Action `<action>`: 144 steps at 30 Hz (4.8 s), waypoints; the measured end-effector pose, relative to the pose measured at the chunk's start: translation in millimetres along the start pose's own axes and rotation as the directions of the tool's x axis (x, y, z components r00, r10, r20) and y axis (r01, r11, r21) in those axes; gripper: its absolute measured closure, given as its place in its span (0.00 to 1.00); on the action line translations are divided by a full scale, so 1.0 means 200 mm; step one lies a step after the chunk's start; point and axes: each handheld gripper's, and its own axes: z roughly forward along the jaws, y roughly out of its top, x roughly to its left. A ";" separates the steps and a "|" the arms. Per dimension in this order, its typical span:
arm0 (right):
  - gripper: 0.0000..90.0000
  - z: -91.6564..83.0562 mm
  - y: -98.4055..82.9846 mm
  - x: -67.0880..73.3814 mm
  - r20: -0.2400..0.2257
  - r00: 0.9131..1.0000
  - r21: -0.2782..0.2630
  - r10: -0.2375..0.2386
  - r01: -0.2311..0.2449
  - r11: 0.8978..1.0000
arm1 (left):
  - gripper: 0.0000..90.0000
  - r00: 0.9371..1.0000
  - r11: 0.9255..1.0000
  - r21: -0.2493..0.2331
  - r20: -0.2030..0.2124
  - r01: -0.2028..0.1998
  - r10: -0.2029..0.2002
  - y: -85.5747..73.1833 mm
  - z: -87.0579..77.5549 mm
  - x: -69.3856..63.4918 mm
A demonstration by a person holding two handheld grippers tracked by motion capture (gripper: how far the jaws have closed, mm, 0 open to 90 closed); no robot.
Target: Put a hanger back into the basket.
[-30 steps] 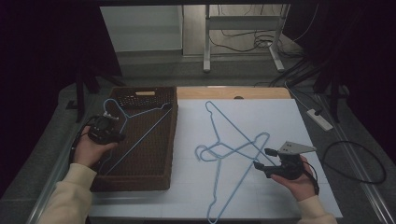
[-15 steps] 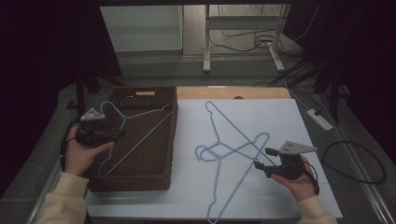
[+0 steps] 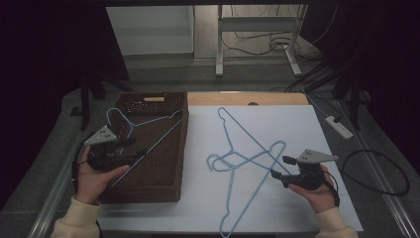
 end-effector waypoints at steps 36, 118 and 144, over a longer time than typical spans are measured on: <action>0.30 0.02 0.02 0.03 0.007 1.000 0.022 -0.026 0.025 0.999 | 0.42 0.996 0.999 -0.003 0.080 -0.035 0.035 -0.11 0.07 -0.19; 0.95 0.54 0.39 0.23 -0.022 0.999 0.238 0.032 -0.026 0.971 | 0.42 0.990 0.997 0.015 0.126 -0.070 0.068 -0.12 0.13 -0.29; 0.95 0.41 0.36 0.23 -0.055 0.997 0.137 0.057 -0.049 0.989 | 0.41 0.964 0.991 0.070 0.249 -0.114 0.093 -0.03 0.33 -0.50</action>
